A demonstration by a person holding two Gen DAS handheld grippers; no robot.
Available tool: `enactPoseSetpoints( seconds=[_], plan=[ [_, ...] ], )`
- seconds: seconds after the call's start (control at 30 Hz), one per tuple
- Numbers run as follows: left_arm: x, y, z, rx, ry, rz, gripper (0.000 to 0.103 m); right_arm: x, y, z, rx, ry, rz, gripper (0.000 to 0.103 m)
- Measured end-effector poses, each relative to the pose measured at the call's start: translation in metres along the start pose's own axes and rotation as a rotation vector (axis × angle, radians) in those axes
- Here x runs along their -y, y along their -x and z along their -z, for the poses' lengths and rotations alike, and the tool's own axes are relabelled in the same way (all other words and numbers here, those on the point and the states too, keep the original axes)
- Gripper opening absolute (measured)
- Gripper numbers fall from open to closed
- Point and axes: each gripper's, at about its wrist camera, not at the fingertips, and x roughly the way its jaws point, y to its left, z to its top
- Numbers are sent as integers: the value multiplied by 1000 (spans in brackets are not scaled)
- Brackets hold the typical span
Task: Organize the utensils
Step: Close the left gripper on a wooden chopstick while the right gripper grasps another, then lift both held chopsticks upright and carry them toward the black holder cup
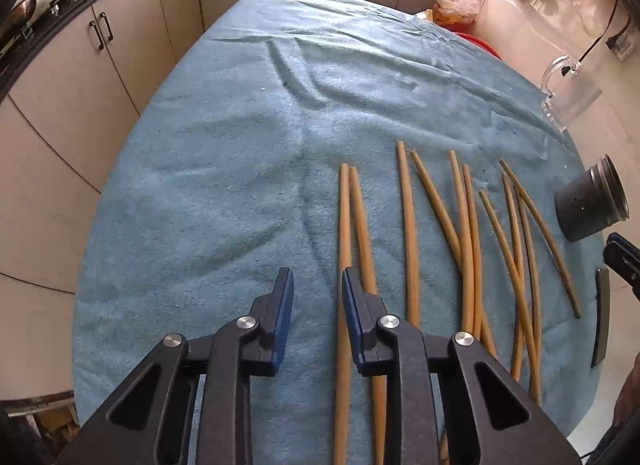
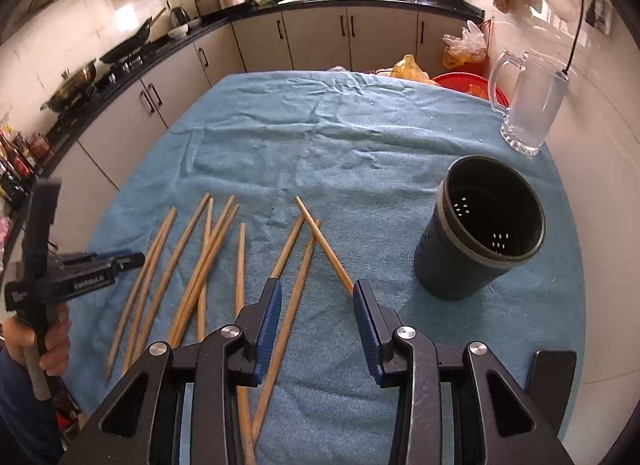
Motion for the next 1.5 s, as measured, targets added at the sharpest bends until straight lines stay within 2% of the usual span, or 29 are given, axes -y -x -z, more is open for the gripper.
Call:
enactPoseSetpoints(
  seconds=[0.13,0.23,0.4,0.5,0.77,0.97,1.03,1.1,1.23,1.5],
  plan=[
    [9,-1,-1,1,-34,-20,24,4,-13,-10,-29,-13,12,38],
    [11,-6,-2,5,-44,-46,23,6,-24,-18,-55,-18,19,30],
    [10,-9,-8,9,-36,-85,12,-3,-45,-30,-100,16,42,27],
    [4,-9,-10,3,-22,-79,7,-4,-62,-36,-138,38,71,27],
    [3,-14,-22,2,-17,-84,7,-4,-99,-37,-227,87,137,26],
    [5,-17,-32,17,3,-98,6,-10,-116,-40,-271,127,176,13],
    [5,-17,-31,26,1,-92,6,-10,-118,-40,-264,130,172,12],
    [1,-15,-28,31,6,-48,6,-10,-114,-39,-251,121,155,8],
    [-5,-3,-23,58,25,12,6,-8,-93,-37,-186,78,128,7],
    [8,66,-2,233,19,48,6,5,-1,-23,64,-39,4,7]
  ],
)
